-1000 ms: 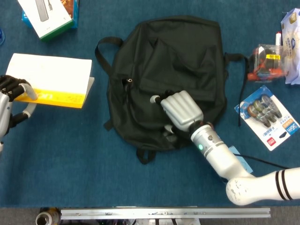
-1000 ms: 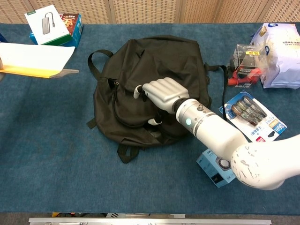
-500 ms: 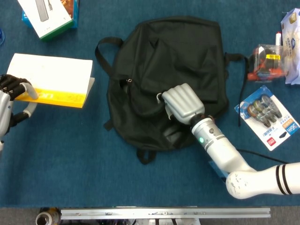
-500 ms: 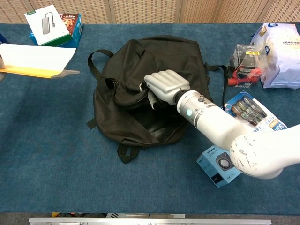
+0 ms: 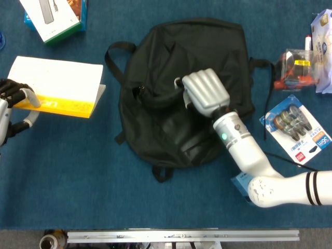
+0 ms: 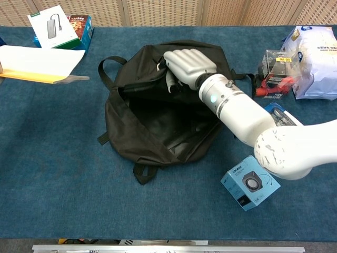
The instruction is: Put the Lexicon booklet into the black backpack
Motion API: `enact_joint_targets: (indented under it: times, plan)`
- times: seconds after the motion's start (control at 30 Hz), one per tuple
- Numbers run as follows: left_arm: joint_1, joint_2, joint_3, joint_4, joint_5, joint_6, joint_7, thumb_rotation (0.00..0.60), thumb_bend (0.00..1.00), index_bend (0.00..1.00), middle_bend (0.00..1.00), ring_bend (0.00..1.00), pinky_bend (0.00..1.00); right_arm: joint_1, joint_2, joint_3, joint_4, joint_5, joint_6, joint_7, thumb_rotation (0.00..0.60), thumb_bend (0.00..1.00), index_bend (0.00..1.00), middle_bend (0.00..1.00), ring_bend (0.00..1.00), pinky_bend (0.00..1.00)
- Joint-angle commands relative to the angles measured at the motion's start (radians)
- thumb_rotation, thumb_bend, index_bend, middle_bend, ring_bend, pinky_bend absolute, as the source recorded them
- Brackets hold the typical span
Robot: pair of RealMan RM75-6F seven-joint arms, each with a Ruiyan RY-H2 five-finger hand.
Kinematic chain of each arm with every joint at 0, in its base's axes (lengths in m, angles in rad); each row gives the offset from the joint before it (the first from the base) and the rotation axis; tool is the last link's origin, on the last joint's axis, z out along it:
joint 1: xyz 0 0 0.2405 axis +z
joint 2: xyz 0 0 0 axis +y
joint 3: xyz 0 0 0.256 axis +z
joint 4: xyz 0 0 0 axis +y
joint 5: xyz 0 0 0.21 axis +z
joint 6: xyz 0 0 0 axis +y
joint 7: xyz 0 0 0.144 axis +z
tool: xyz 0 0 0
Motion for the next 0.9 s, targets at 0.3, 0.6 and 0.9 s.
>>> enact_joint_targets:
  times: [0.3, 0.6, 0.9]
  plan:
    - [-0.013, 0.101, 0.042, -0.065, 0.052, 0.000, -0.151, 0.600, 0.32, 0.65, 0.62, 0.49, 0.42, 0.065, -0.051, 0.138, 0.102, 0.042, 0.026, 0.090, 0.600, 1.00, 0.69, 0.62, 0.60, 0.79]
    - [-0.038, 0.141, 0.068, -0.127, 0.112, 0.011, -0.191, 0.600, 0.32, 0.65, 0.62, 0.49, 0.42, 0.130, -0.097, 0.221, 0.136, 0.045, 0.045, 0.136, 0.600, 1.00, 0.69, 0.62, 0.61, 0.79]
    - [-0.094, 0.152, 0.073, -0.220, 0.171, -0.005, -0.176, 0.600, 0.32, 0.65, 0.62, 0.49, 0.43, 0.205, -0.157, 0.294, 0.197, 0.052, 0.056, 0.182, 0.600, 1.00, 0.69, 0.62, 0.61, 0.79]
